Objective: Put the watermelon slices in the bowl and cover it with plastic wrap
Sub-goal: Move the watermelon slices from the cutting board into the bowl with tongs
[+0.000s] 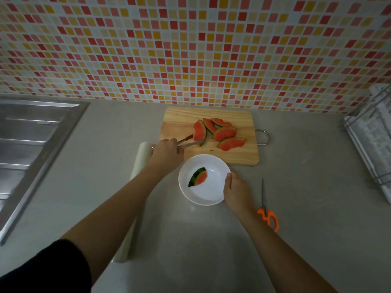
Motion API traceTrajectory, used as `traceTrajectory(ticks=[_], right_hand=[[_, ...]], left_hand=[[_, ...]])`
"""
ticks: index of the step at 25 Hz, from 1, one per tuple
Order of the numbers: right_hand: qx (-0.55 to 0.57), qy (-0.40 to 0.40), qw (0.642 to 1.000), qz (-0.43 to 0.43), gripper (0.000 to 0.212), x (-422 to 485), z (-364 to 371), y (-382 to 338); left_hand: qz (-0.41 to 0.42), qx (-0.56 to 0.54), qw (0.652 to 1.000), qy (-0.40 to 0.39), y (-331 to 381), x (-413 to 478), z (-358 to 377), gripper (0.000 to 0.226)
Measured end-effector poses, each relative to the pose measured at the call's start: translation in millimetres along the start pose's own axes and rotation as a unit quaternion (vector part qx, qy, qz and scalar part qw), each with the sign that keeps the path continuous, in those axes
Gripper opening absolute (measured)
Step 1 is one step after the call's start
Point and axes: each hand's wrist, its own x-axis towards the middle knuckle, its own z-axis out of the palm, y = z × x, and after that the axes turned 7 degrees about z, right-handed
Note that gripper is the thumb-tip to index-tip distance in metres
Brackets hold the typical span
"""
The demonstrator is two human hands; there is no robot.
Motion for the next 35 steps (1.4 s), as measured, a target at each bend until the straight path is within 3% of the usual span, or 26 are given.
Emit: traceTrajectory(ticks=[5,10,14,17,20,24,26,28,30,35], right_hand=[[-0.016,0.001,1.000,-0.016,0.036,2.6,-0.9,0.1],[-0.018,0.007,1.000,-0.010,0.036,3.4,0.6,1.9],[-0.016,0.013,1.000,-0.012,0.036,3.9,2.4,2.4],[-0.012,0.011,1.000,-0.014,0.036,4.2,2.2,3.0],[-0.008,0.002,1.000,-0.007,0.036,4.3,1.2,3.0],[0.000,-0.003,1.000,0.001,0.037,5.5,1.2,3.3],[0.018,0.001,1.000,0.008,0.037,5.0,1.3,4.8],[0.034,0.010,0.999,0.015,0.039,3.3,1.3,6.5],[0.051,0.017,0.998,0.027,0.042,3.1,1.8,7.6],[0.045,0.018,0.999,0.023,0.042,3.1,1.8,3.3]], left_hand=[[-0.031,-0.002,0.999,0.018,14.9,8.9,28.7,0.026],[-0.012,0.041,0.999,-0.011,29.8,15.4,28.8,0.013],[-0.036,0.014,0.999,-0.013,15.9,26.9,18.9,0.020],[-0.090,-0.102,0.990,-0.026,-5.9,28.5,10.3,0.024],[-0.162,-0.311,0.937,0.002,-23.6,18.7,-0.1,0.023],[-0.110,-0.402,0.909,0.002,-36.1,-23.9,-18.7,0.015],[-0.019,-0.369,0.929,-0.021,-40.0,-54.5,-32.1,0.013],[0.115,-0.255,0.959,-0.052,-38.4,-78.1,-40.0,0.013],[0.214,-0.126,0.964,-0.095,-32.3,-88.3,-35.1,0.012],[0.217,0.055,0.964,-0.146,-9.4,-88.6,-13.1,0.029]])
